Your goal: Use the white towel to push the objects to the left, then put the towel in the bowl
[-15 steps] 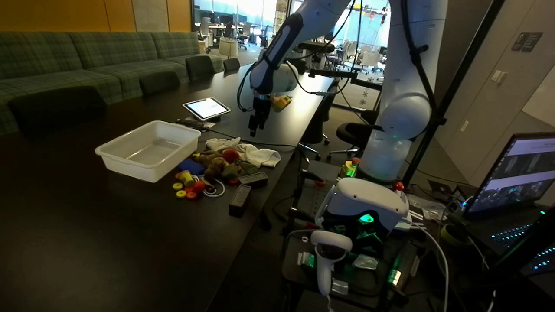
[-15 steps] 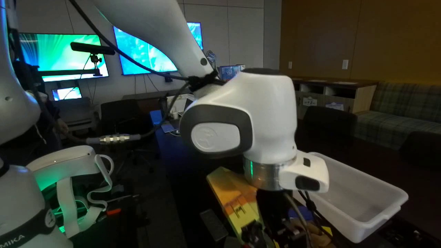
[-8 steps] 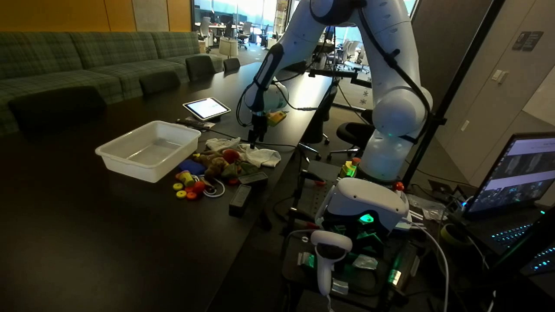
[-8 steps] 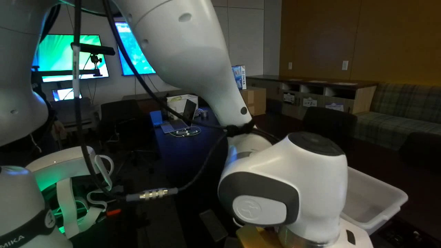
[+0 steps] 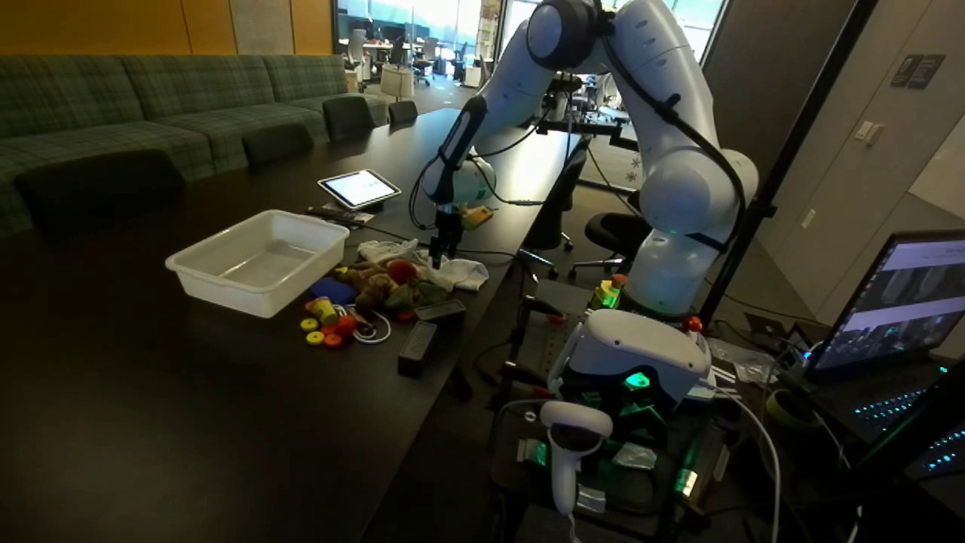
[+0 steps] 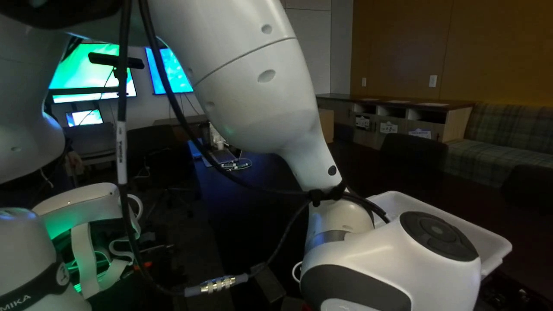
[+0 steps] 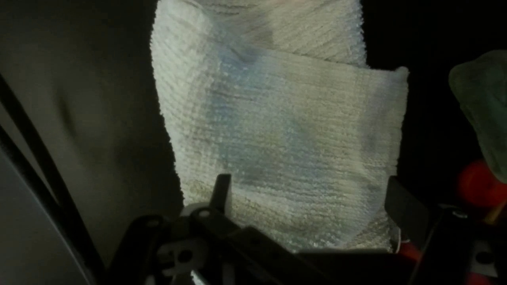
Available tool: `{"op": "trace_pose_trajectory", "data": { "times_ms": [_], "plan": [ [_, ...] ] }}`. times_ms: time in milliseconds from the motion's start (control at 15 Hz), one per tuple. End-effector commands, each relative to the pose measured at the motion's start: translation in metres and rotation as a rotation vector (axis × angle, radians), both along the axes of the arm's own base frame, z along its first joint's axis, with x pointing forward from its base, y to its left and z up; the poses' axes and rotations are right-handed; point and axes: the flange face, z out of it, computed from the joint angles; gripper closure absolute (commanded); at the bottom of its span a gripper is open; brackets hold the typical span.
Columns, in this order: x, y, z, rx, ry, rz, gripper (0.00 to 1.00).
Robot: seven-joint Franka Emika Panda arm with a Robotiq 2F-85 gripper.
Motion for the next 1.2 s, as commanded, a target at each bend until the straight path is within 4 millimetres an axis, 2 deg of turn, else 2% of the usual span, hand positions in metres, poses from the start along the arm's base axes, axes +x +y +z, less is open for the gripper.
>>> {"op": "trace_pose_trajectory", "data": {
  "times_ms": [0,200,400,867,1000,1133],
  "plan": [
    [0.004,0.002,-0.008,0.040,0.015,0.048,0.00],
    [0.001,0.004,-0.027,0.011,0.037,0.068,0.00],
    [0.002,-0.003,-0.043,-0.036,0.048,0.072,0.00],
    [0.007,-0.015,-0.056,-0.085,0.050,0.060,0.00],
    [0.005,-0.016,-0.058,-0.081,0.065,0.063,0.26],
    [0.001,-0.016,-0.057,-0.076,0.078,0.069,0.39]
  ]
}}
